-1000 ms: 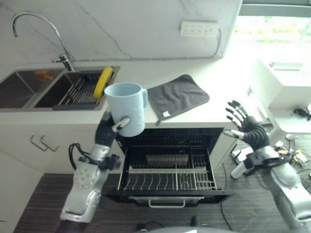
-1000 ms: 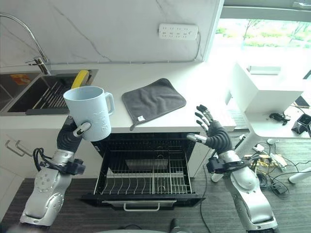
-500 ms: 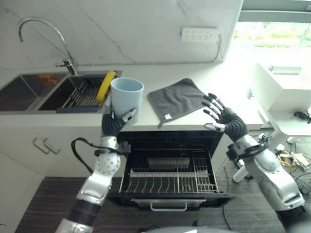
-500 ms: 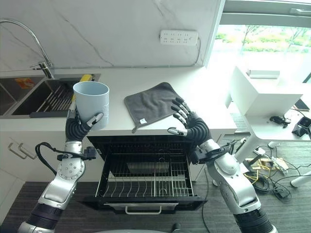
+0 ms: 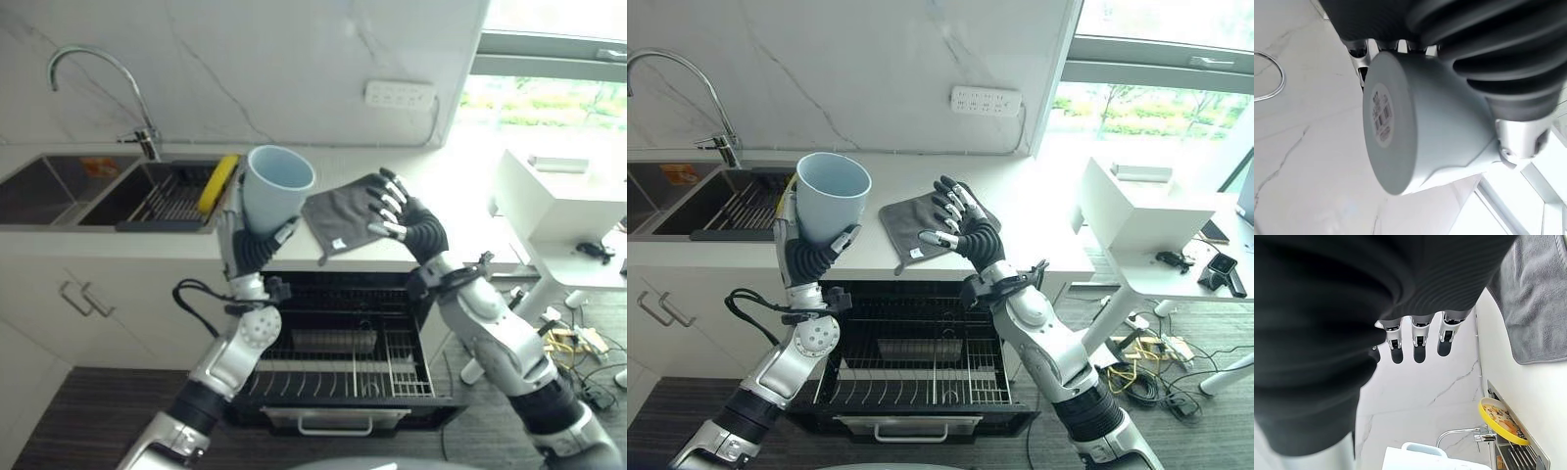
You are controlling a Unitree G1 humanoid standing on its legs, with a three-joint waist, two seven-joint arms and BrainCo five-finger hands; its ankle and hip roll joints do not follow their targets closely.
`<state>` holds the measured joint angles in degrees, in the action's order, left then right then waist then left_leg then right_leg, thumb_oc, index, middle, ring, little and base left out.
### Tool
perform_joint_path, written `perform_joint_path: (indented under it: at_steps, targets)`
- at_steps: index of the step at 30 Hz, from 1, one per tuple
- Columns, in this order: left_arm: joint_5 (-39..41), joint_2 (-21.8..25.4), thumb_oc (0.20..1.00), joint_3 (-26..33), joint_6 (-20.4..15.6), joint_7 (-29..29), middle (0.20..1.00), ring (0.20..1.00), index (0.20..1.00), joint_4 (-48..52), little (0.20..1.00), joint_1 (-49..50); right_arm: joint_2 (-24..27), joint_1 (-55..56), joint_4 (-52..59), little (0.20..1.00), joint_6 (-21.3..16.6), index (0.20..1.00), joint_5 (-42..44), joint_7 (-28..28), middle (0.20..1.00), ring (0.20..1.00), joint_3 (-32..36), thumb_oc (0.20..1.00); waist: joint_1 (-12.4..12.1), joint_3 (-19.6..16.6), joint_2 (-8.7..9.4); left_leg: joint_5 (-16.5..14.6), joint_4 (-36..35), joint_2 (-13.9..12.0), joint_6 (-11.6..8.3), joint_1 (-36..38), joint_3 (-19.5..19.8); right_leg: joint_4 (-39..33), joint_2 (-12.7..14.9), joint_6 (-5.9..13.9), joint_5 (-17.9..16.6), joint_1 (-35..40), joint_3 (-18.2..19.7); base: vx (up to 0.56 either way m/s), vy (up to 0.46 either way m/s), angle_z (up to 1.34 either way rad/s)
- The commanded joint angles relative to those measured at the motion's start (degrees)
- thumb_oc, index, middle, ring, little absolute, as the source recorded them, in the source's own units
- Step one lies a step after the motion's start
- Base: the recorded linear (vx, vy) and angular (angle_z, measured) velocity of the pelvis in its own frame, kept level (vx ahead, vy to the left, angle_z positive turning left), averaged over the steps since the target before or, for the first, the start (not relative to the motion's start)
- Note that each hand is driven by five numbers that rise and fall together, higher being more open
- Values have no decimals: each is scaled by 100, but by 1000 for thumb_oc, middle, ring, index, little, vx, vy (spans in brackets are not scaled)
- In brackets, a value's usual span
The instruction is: Place the dishes in the dishwasher.
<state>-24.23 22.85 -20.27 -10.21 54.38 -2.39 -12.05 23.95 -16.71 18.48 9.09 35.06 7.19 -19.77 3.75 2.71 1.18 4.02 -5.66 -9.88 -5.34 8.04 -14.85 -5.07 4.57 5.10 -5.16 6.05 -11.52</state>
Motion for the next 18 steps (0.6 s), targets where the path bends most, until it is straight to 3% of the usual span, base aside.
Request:
perform_joint_path:
  at_steps: [1, 9, 18]
  targets:
    - [-481, 220, 200, -155, -290, 259, 200, 200, 200, -144, 200, -843, -149, -527, -8, 1000, -156, 1000, 299, 153, 1000, 1000, 91, 1000, -87, -15, 172, -465, 66, 53, 76, 198, -119, 7, 281, 322, 339, 298, -109, 0, 0, 0]
    - [-656, 212, 200, -578, -360, 134, 200, 200, 200, -225, 200, -1018, -329, -921, -154, 1000, 58, 1000, 295, 331, 1000, 1000, -81, 1000, -157, -24, 211, -495, 66, 69, 101, 242, -100, 7, 312, 354, 316, 341, -119, 0, 0, 0]
    - [-649, 158, 200, -894, -441, 28, 200, 200, 200, -179, 200, -1069, -521, -1161, -262, 1000, 24, 1000, 413, 371, 1000, 1000, -237, 1000, -231, -37, 241, -514, 66, 65, 109, 243, -58, 7, 323, 370, 315, 353, -123, 0, 0, 0]
